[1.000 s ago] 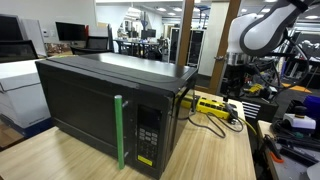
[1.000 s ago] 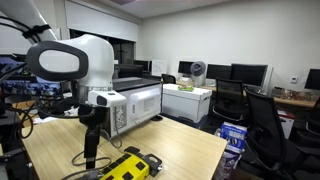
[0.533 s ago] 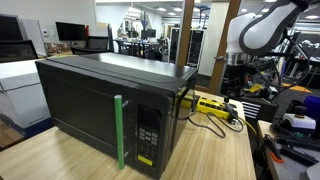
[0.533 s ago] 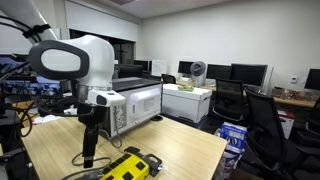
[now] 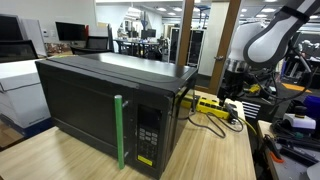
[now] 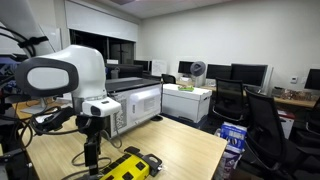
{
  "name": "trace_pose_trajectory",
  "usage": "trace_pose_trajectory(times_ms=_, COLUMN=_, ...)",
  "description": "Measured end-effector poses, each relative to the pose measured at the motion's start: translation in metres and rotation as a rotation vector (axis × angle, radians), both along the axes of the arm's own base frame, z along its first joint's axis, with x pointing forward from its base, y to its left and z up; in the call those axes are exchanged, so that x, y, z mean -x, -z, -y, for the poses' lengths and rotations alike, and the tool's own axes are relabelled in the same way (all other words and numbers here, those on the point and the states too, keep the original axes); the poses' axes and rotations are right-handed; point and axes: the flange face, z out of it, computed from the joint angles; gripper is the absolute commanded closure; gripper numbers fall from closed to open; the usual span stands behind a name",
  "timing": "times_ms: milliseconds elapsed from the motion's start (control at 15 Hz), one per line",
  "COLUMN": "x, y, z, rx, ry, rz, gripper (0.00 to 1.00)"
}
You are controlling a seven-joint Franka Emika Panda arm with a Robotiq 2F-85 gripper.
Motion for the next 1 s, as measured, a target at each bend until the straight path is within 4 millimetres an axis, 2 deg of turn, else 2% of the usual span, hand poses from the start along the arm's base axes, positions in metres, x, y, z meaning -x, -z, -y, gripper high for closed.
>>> trace_pose_trajectory(times_ms=533, x=0.012, y=0.029, z=0.023, rx=0.032, ry=0.063, rz=0.034, gripper=0.00)
trace_pose_trajectory(times_ms=800, x=0.011, y=0.032, z=0.021, rx=0.027, ry=0.080, rz=0.033, gripper=0.00)
trace_pose_trajectory(times_ms=1000, x=0.001, y=0.032, z=0.009, rx=0.016, ry=0.086, rz=0.043, gripper=0.00)
